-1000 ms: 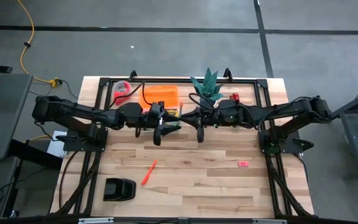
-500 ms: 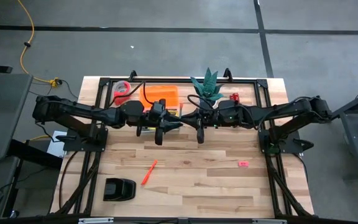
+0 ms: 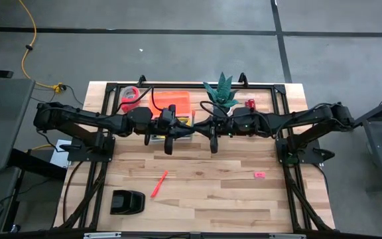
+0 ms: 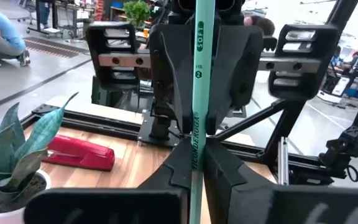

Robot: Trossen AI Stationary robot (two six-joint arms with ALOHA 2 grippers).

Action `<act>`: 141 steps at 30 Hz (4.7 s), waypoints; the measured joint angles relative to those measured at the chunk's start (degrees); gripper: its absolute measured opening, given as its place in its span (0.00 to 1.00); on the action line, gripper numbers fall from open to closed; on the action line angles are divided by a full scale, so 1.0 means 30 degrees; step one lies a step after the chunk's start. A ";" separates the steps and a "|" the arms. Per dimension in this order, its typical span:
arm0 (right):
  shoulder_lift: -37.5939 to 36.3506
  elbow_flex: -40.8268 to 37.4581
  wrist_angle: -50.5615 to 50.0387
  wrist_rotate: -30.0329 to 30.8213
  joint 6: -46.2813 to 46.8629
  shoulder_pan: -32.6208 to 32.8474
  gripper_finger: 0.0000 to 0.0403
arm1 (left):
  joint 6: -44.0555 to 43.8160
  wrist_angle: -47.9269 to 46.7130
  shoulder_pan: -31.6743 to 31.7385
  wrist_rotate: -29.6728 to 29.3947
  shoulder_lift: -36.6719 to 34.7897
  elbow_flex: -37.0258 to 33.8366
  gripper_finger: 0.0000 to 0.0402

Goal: Pack school essentials
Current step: Put the blue colored pencil into the orange supply box, then put the orange pen into the orange supply box

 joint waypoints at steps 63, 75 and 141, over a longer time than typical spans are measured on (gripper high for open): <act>-0.7606 -0.5821 -0.0018 0.3000 0.0952 0.1005 0.53 | 1.0142 -2.2197 0.6467 -0.4426 0.6098 0.5173 0.00; -0.7606 -0.5814 -0.0199 0.3000 0.1378 0.1005 0.53 | 1.0499 -2.2013 0.6914 -0.4772 0.7699 0.5180 0.00; -0.7598 -0.5799 -0.0512 0.2868 -0.0397 0.1013 0.53 | 0.0004 -0.5847 0.2503 0.0285 -1.1323 -0.3009 0.42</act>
